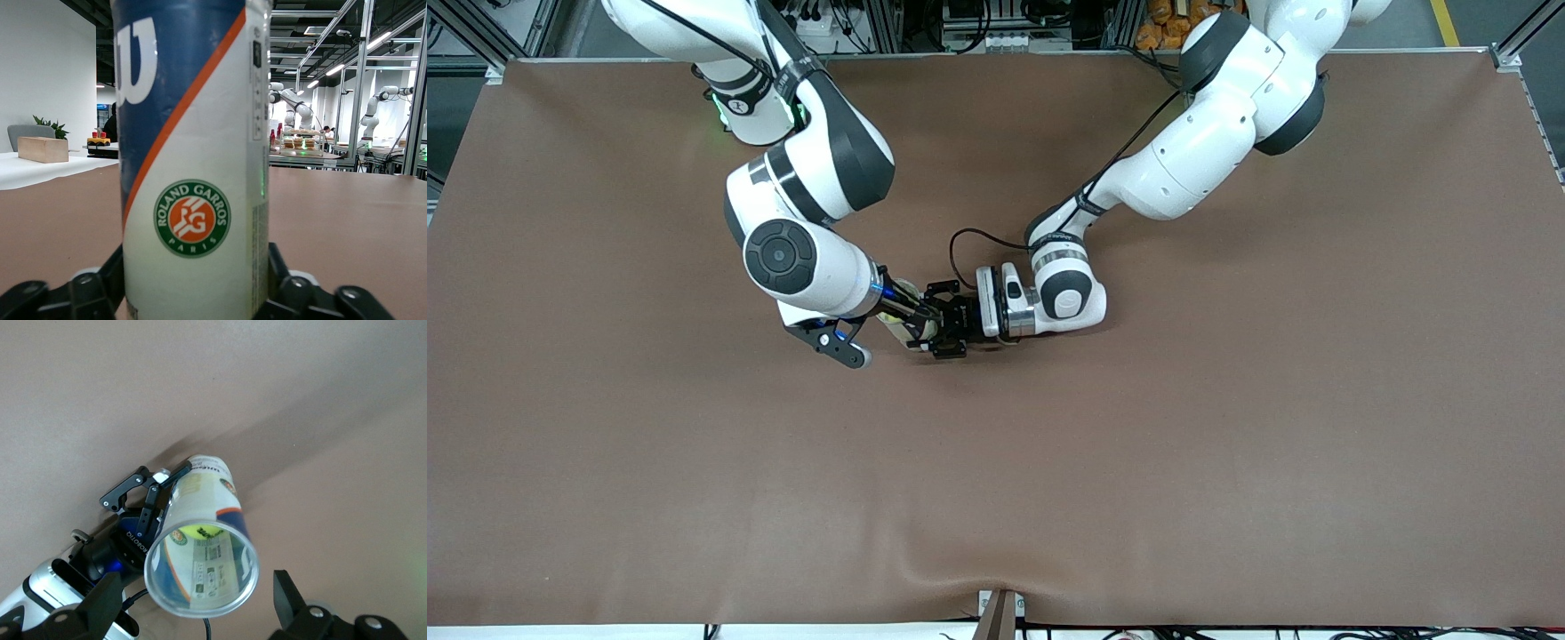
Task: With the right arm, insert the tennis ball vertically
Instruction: 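Release the second ball into the can and withdraw the right gripper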
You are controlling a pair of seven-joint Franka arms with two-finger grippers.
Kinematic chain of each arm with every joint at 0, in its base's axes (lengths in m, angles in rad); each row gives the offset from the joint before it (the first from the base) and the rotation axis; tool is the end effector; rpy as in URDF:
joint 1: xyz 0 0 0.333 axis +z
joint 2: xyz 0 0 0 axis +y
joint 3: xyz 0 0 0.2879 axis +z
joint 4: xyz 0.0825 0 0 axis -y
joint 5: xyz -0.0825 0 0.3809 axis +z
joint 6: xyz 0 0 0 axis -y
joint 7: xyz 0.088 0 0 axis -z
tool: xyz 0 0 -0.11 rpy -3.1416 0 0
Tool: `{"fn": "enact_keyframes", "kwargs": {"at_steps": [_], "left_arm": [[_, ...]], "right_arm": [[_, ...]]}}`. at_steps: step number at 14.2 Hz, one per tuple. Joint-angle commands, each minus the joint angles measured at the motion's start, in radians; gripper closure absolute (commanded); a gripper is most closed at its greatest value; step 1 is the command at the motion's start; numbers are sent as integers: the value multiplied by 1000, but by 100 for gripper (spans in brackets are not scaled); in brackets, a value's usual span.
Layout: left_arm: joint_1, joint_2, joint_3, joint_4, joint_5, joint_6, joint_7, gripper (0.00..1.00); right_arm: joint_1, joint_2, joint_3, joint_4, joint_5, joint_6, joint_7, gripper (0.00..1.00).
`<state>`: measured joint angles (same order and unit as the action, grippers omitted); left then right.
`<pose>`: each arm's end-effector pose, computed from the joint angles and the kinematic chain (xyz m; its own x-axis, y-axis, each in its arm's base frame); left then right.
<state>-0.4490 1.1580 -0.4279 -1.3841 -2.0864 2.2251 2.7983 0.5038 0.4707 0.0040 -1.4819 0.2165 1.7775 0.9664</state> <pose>0.4664 -0.5182 0.0599 0.0458 0.0294 0.9985 -0.9926 -0.1112 0.0488 0.5645 0.3358 0.3651 0.8330 -0.4845 -0.2671 -0.4946 -0.8685 0.0328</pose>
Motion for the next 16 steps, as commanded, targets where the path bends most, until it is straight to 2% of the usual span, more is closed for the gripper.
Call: {"fn": "enact_keyframes", "kwargs": {"at_steps": [1,2,7,13,16], "left_arm": [[12,25,-11,-6,-66,-7,244,8],[12,23,-11,-7,-66,-7,241,0],[15,5,-12,-36,-66,-2,210,0],[38,-70,-12,-139,-64,33,201,0],[75,-173,-12,-255,-61,37,164,0]], "right_arm": [[-40,-3,7,11,-2,-6,-9,0],[-65,-9,7,11,-6,-10,-41,0],[-194,-35,7,6,-8,-67,-292,0],[-300,-95,7,5,-14,-110,-491,0],[-358,-142,7,5,-74,-131,-628,0]]}}
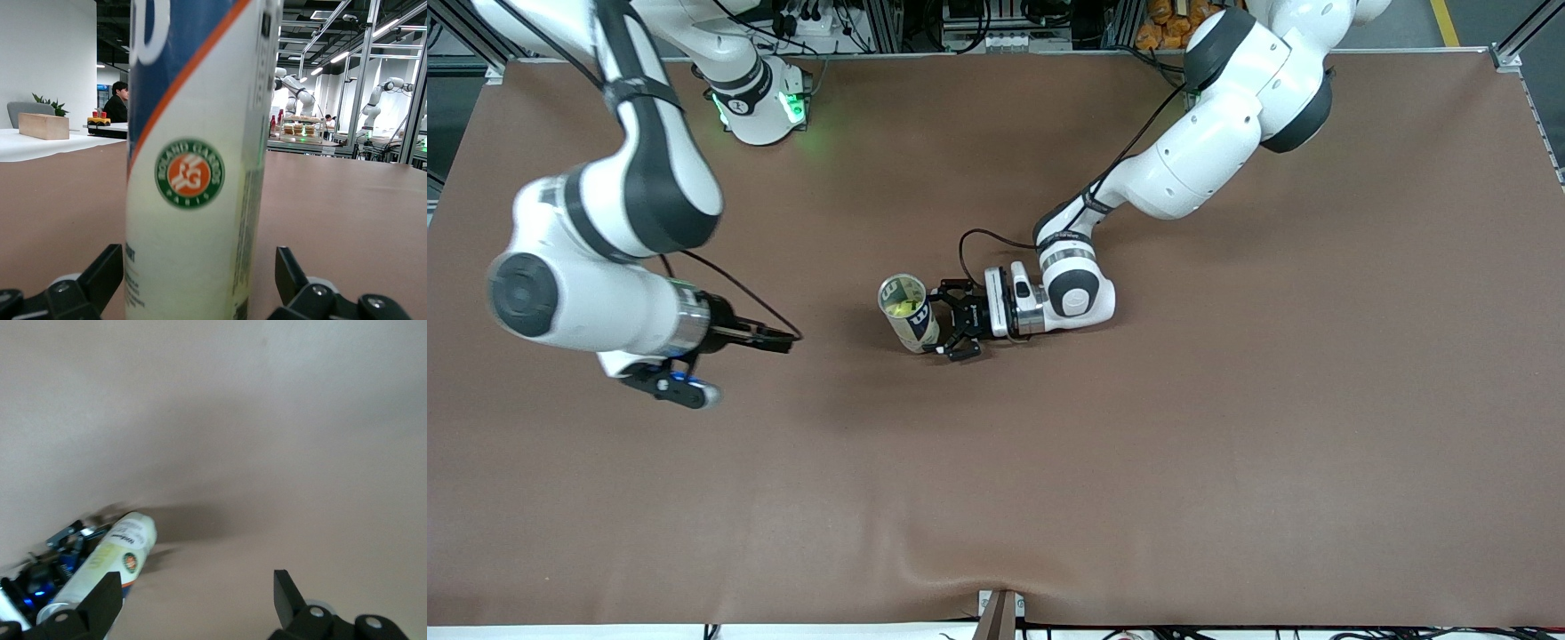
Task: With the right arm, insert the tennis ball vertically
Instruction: 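Set the can upright on the table and open the left gripper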
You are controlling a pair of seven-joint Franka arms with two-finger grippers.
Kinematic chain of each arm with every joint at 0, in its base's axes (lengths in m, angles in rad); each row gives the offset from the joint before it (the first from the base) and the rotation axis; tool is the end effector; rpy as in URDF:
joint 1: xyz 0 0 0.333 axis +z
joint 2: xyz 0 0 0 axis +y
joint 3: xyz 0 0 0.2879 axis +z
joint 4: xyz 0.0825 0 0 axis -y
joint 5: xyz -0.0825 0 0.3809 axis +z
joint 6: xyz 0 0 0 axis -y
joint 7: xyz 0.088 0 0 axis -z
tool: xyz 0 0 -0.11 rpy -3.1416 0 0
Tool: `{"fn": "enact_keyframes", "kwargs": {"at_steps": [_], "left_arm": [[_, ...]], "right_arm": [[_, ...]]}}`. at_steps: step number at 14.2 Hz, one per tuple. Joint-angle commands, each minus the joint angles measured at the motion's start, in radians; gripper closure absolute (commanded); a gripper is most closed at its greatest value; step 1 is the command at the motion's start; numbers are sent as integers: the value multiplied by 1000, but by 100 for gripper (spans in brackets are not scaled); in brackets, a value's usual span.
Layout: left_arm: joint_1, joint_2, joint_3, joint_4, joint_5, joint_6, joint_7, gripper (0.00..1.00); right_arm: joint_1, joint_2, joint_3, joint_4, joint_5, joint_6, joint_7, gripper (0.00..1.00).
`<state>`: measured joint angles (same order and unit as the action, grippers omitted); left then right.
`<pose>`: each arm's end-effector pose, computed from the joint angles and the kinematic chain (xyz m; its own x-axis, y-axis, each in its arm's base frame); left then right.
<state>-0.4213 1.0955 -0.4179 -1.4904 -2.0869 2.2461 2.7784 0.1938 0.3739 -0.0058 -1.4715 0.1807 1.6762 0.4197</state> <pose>0.4594 -0.4957 0.0575 0.0875 -0.0279 0.9958 -0.9899 -0.1140 0.0838 0.6249 0.1377 0.4253 0.9427 -0.2464 -0.2249 -0.2712 -0.9586 -0.0868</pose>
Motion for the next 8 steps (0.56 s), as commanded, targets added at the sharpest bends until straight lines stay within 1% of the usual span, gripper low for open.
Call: {"fn": "enact_keyframes", "kwargs": {"at_steps": [1,5,7,8], "left_arm": [[61,-146,-22,-184,-59,17,176,0],[108,-244,-25,-309,-44,15,159,0],[127,-308,-22,-376,-33,18,94,0],[145,-337,-21,-401,9,29,61,0]], "right_arm": [[-72,-64,17,-6,-52,-53,-137,0],[-183,-124,17,-6,-53,-137,-353,0],[-215,-162,17,-6,-53,-170,-429,0],[-221,-185,15,-6,-56,-180,-464,0]]}}
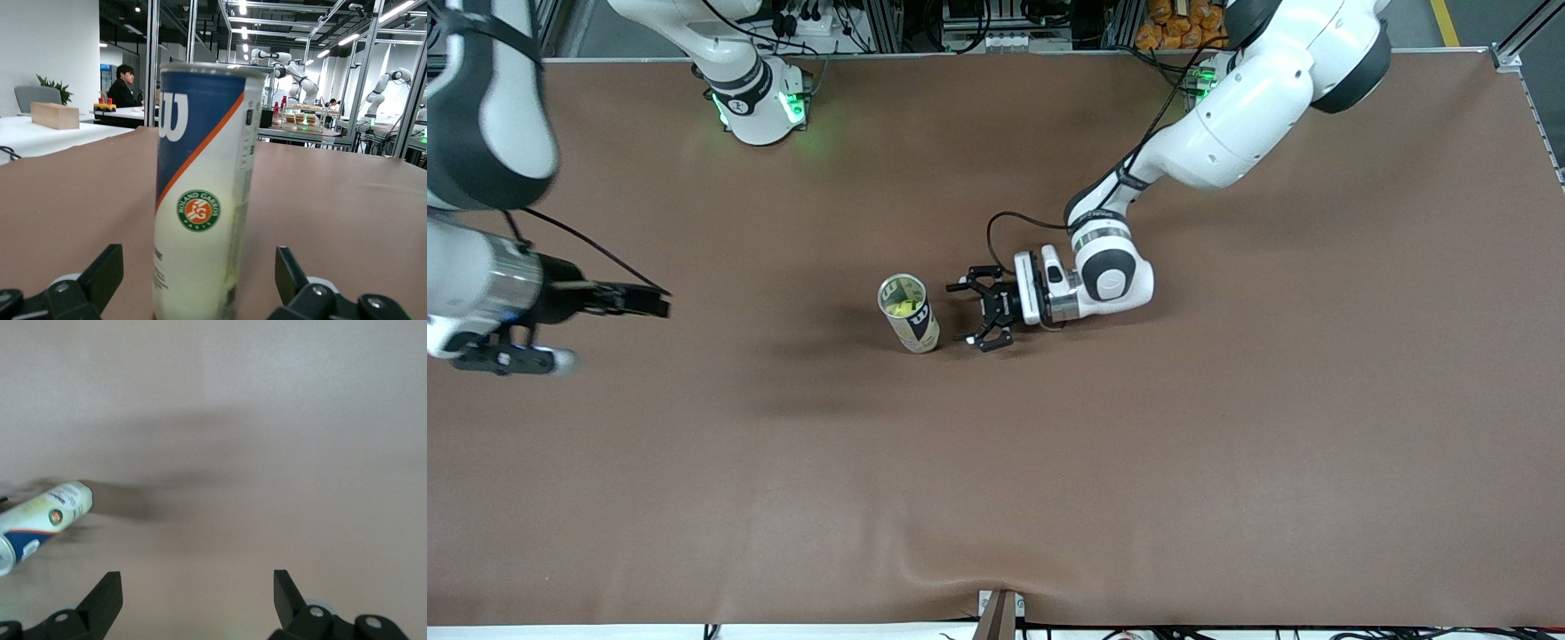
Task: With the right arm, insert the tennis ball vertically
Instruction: 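Set the can upright on the table and open the left gripper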
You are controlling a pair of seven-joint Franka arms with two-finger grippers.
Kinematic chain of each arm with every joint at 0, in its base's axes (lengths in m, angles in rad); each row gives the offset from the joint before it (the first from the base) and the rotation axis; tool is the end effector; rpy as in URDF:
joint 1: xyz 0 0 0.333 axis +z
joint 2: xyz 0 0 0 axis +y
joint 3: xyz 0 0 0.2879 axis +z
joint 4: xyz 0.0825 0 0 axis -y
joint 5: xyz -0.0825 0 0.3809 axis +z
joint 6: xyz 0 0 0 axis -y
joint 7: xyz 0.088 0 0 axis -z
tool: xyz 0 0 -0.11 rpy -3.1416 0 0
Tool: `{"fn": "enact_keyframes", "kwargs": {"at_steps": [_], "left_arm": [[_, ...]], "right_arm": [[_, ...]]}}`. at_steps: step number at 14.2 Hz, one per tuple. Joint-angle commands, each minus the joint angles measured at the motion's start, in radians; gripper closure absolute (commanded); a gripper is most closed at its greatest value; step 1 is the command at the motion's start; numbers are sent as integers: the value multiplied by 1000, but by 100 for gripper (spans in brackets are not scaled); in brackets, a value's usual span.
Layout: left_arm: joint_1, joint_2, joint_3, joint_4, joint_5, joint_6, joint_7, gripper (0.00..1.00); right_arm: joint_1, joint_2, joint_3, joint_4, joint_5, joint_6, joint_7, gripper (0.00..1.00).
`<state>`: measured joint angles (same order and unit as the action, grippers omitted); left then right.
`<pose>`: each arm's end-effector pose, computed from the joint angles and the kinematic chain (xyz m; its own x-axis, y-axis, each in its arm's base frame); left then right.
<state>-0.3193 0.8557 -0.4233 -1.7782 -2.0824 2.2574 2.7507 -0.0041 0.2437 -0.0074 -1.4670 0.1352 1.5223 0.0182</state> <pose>0.4515 -0.4377 0.1019 0.1130 -0.1014 0.9884 -0.9872 -0.1245 0.1001 0.6043 0.0089 0.4975 0.9817 -0.0229 -0.1892 -0.0478 -0.9906 -0.1283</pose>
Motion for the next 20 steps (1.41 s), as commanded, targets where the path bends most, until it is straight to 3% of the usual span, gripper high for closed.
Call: {"fn": "enact_keyframes", "kwargs": {"at_steps": [1,6,9,16,20], "left_arm": [[72,-113,-17,-122,71,24,48,0],[248,-174,-20,-130,515,11,-251,0],[339,-196,-20,-113,746,-70,-423,0],[555,-247,-17,-1,1310,-326,-859,0],[603,-280,-15,86,1504,-453,-1070,0]], "right_arm": [[-25,-76,17,-10,-22,-37,-92,0],[-22,-171,18,-19,-85,-79,-150,0],[-14,-240,27,-59,-107,-79,-150,0],[7,-245,24,-26,-152,-76,-141,0],[7,-242,26,-15,-151,-82,-133,0]]}}
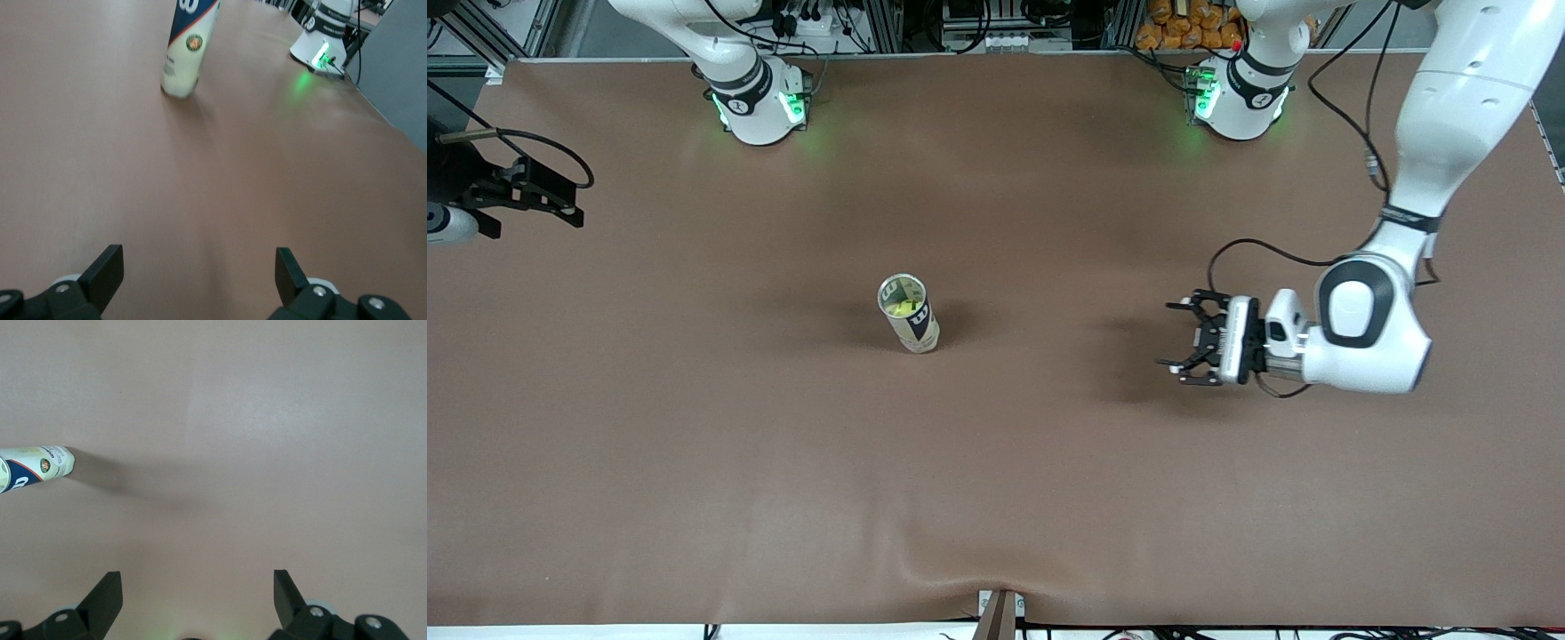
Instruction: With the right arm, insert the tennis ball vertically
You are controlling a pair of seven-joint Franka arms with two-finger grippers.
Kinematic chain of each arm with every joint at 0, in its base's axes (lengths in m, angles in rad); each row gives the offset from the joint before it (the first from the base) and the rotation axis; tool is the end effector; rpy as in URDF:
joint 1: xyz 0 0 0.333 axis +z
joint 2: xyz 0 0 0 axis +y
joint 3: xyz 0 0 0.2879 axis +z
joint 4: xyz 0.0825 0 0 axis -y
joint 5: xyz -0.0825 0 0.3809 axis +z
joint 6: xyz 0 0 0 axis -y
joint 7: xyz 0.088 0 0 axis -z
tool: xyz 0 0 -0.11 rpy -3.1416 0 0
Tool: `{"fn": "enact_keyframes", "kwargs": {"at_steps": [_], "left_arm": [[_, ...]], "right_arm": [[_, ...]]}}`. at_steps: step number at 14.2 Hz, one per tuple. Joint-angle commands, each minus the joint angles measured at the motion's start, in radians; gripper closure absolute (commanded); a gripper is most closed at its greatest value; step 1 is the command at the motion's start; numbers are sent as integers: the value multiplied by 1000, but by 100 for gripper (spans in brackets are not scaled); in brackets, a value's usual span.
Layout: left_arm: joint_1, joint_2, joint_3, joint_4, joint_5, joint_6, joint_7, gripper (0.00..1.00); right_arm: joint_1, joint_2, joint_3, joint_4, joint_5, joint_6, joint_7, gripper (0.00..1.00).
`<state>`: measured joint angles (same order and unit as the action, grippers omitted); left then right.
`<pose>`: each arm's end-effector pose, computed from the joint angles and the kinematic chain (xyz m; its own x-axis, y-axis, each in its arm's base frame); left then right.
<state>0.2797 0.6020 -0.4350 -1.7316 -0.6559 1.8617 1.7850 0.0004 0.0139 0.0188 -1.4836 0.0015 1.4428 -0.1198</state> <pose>0.6002 -0.1262 0.2361 0.1496 -0.6731 0.7243 -0.9259 0.1616 0.3414 0.5421 0.0105 0.6153 0.9889 0.1387 -0.0541 0.1385 -0.9903 -0.0083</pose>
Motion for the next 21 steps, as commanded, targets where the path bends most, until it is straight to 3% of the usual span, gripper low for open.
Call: {"fn": "enact_keyframes", "kwargs": {"at_steps": [1,4,10,13,14,15,17,18,21], "left_arm": [[9,-27,-4,79,140,-102,-190,0],[13,-27,-5,199,286,-220,-402,0],[12,-27,-4,266,298,-278,-625,0],[9,-43,16,299,311,-370,-780,0],[-7,-82,51,299,317,-392,-844,0],[-58,-123,132,300,314,-412,-887,0],[-237,-207,375,331,305,-467,-970,0],[-295,-234,451,355,306,-507,-1031,0],[-313,-338,479,365,332,-587,-1264,0]], "right_arm": [[4,-12,0,6,-18,-2,11,0],[-3,-8,-3,8,-3,16,92,0],[-10,-11,-8,11,26,13,169,0],[-37,-9,-8,13,167,21,157,0],[-39,-9,-10,13,173,19,154,0],[-39,-9,-10,5,161,10,152,0],[-45,-11,-8,2,106,4,150,0],[-45,-9,-8,0,98,4,150,0],[-16,-12,9,0,22,5,112,0]]}}
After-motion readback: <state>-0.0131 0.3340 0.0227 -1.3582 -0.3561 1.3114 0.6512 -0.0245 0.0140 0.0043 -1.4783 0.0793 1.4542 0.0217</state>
